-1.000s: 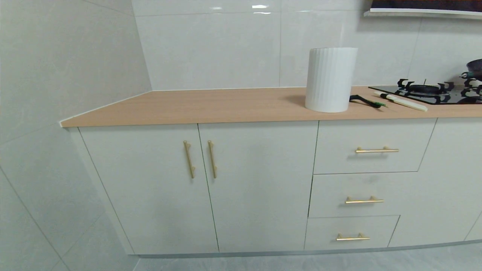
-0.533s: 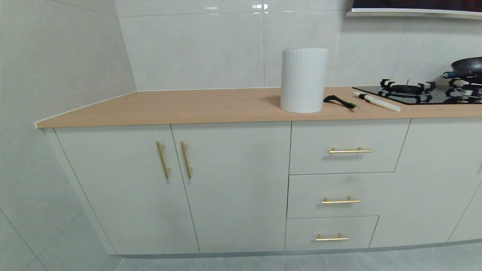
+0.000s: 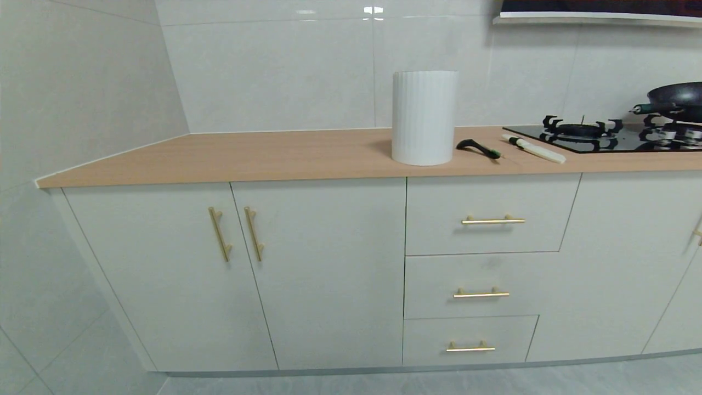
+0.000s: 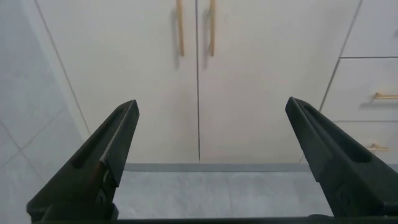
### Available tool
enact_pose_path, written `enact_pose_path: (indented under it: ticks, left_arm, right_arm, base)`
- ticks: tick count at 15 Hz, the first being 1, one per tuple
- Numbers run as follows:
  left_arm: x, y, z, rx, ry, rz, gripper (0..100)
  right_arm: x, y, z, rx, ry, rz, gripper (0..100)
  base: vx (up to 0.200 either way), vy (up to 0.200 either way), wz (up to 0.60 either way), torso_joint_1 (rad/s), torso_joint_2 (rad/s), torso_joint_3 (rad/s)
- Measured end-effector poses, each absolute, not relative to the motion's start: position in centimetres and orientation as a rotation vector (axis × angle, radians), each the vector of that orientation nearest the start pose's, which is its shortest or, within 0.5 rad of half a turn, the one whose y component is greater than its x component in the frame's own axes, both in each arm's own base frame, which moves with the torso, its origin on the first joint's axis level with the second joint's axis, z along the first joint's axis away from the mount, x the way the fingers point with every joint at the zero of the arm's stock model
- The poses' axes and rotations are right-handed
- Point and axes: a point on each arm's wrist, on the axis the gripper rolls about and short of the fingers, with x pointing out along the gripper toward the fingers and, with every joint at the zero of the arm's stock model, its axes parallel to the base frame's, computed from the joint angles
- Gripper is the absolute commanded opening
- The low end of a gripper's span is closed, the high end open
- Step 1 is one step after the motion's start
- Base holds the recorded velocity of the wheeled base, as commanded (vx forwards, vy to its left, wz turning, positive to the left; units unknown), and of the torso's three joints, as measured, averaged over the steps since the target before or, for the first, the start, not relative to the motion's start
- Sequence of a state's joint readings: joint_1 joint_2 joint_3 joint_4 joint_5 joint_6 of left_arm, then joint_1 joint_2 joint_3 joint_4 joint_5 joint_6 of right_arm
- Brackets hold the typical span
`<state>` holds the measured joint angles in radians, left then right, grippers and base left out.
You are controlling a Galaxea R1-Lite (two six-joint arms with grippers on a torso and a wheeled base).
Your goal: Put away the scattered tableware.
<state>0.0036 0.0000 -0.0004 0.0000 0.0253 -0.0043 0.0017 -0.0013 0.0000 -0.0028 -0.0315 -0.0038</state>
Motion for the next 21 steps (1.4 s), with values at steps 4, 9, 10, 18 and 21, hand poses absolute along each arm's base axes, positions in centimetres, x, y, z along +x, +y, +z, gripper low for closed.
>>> enact_pose_path:
  ticks: [4,9,10,18,21]
  left_arm:
    - [-2.28,0.05,7.55,-0.004,0.000,0.028,100]
    - [-2.28,0.05,7.55,-0.006,0.000,0.028,100]
    - [-2.28,0.05,7.55,-0.006,0.000,0.028,100]
    - [-2.28,0.05,7.56,-0.006,-0.001,0.028,100]
    - [-2.28,0.05,7.56,-0.006,-0.001,0.029,100]
  right_arm:
    - [-2.29,-0.07,7.57,-0.004,-0.004,-0.031,100]
    - [-2.29,-0.07,7.57,-0.005,-0.004,-0.031,100]
    - [-2.29,-0.07,7.57,-0.005,-0.004,-0.031,100]
    - [-2.29,-0.08,7.57,-0.005,-0.004,-0.031,100]
    - [-2.29,-0.07,7.57,-0.005,-0.004,-0.031,100]
  base:
    - [0.200,0.000,0.00,0.002,0.00,0.006]
    - [0.000,0.000,0.36,0.003,0.00,0.003]
    - [0.000,0.000,0.00,0.000,0.00,0.000]
    - [0.000,0.000,0.00,0.000,0.00,0.000]
    - [0.000,0.000,-0.20,0.002,0.00,0.002]
